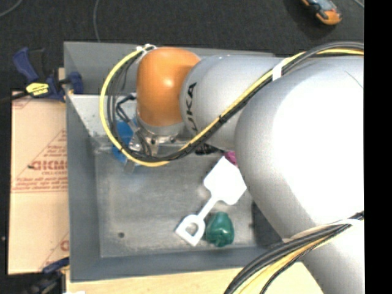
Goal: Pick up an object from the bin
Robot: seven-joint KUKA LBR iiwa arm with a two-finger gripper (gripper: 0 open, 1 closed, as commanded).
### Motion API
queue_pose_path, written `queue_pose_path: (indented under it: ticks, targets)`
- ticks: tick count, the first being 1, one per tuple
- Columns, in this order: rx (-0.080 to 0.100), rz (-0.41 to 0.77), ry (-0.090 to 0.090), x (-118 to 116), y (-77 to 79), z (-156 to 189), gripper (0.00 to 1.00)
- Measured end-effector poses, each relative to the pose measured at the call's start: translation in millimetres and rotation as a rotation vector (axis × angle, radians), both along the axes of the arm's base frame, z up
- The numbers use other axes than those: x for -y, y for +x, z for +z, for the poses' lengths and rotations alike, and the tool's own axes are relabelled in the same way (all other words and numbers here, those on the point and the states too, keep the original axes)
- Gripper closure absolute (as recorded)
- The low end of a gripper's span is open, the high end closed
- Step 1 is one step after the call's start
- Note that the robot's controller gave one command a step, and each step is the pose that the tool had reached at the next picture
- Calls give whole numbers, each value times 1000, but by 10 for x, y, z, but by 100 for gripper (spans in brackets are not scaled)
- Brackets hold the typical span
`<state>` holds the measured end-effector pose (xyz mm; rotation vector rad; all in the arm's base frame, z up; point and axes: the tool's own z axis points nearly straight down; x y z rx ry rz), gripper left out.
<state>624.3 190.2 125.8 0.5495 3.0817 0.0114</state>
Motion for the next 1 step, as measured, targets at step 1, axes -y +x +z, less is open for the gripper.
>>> queue_pose_path:
  ticks: [1]
  targets:
    - [2, 0, 1, 1, 5, 166, 100]
